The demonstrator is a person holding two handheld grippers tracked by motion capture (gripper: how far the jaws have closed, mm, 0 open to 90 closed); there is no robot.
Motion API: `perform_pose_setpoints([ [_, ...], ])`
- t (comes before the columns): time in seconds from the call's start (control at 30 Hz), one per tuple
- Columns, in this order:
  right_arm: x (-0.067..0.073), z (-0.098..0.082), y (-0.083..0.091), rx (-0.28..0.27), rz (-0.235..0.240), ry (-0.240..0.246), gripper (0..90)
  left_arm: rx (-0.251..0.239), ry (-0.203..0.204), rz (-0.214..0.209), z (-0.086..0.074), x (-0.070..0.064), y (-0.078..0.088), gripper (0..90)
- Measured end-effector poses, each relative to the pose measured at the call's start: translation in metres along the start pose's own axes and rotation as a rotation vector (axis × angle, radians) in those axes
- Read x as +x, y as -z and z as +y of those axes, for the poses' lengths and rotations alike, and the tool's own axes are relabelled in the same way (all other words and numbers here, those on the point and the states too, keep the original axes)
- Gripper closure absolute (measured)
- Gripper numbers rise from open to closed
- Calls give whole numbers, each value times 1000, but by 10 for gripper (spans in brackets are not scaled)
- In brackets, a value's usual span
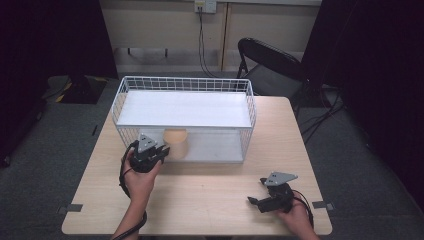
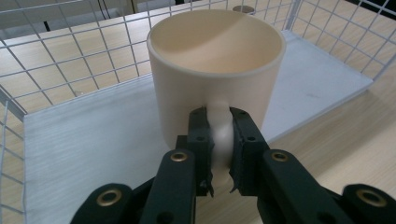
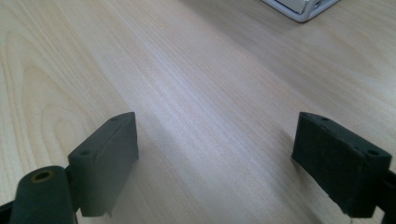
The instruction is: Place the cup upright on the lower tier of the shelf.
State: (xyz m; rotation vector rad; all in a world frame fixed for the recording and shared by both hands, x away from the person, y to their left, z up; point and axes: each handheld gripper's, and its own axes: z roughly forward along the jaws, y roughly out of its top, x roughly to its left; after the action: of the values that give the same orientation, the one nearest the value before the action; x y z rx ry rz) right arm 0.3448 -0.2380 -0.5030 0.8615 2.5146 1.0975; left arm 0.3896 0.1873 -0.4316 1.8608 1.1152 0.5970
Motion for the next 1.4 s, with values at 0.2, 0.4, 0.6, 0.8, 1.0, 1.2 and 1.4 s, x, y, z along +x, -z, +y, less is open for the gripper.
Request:
perform_pose_setpoints([
  [0.2,0,0,0,0,0,0,136,-16,7,4,2,-1,-4,804],
  [0.4,0,0,0,0,0,0,136,-15,12,25,3,0,-9,803],
  [0.6,0,0,0,1,1,0,136,-17,20,34,3,2,-12,803],
  [0.8,0,0,0,1,1,-1,136,-10,15,42,3,2,-16,803],
  [1.0,0,0,1,2,2,2,136,-7,16,53,1,1,-21,803],
  [1.2,0,-1,1,1,3,2,136,-13,25,60,2,3,-24,803],
  [1.4,0,-1,1,2,3,2,136,-20,31,77,2,4,-27,802],
])
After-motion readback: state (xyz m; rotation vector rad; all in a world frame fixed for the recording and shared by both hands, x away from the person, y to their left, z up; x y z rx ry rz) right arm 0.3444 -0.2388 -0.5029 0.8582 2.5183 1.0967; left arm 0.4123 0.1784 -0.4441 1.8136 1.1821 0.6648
